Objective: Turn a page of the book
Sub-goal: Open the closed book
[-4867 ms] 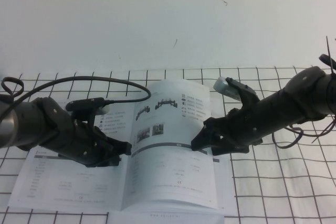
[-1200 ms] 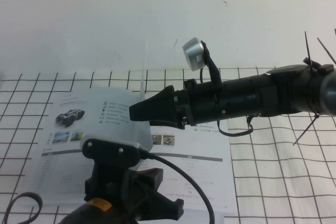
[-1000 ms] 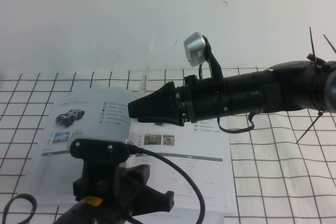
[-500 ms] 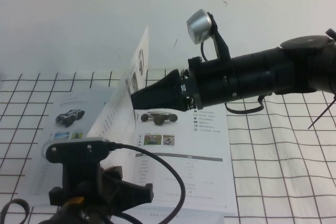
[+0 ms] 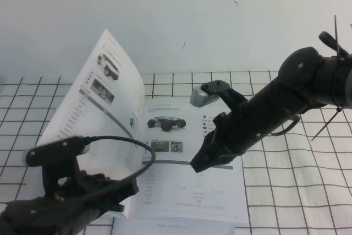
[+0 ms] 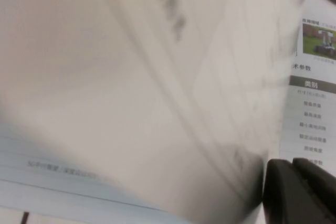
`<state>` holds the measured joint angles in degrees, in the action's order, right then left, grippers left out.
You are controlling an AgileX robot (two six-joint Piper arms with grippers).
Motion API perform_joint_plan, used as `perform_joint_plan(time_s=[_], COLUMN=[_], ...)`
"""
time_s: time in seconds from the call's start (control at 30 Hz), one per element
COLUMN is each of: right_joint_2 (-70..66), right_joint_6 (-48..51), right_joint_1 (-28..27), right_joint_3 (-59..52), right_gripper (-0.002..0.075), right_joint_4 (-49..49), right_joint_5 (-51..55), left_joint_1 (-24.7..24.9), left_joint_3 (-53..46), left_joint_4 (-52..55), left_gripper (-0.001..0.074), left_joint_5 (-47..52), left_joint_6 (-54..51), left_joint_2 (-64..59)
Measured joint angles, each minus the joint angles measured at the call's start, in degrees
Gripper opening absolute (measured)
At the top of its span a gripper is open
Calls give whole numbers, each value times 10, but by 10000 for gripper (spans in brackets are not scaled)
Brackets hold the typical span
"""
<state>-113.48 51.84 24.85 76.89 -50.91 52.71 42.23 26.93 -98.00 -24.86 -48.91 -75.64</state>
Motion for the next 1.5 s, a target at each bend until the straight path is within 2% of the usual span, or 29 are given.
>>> perform_joint_plan(time_s=[0.2,0.33,0.43,0.7,1.1,1.37,1.5], right_joint_2=[-57,-78,-79,-79,-66,63,143], right_joint_6=[-9,-19,-36,-72,-99,-99,-114], right_joint_1=[2,2,2,2,2,2,2], right_joint_3=[1,1,1,2,3,3,3], right_gripper=[1,1,1,1,1,1,1], right_joint_4=[26,41,64,110,143,168,251], right_joint_5=[-12,-17,-20,-20,-27,-81,-67], left_joint_1=[-119,-179,-205,-211,-214,-214,-214], left_joint_3=[0,0,0,5,7,6,5], left_joint_4=[0,4,8,9,9,10,24], left_gripper=[-3,-3,-3,-3,-3,-3,-3], left_joint_5=[156,235,265,273,301,337,376], left_joint_6=[-34,-46,-66,-77,-85,-142,-222], left_joint_2=[-11,-48,-89,-151,-144,19,131])
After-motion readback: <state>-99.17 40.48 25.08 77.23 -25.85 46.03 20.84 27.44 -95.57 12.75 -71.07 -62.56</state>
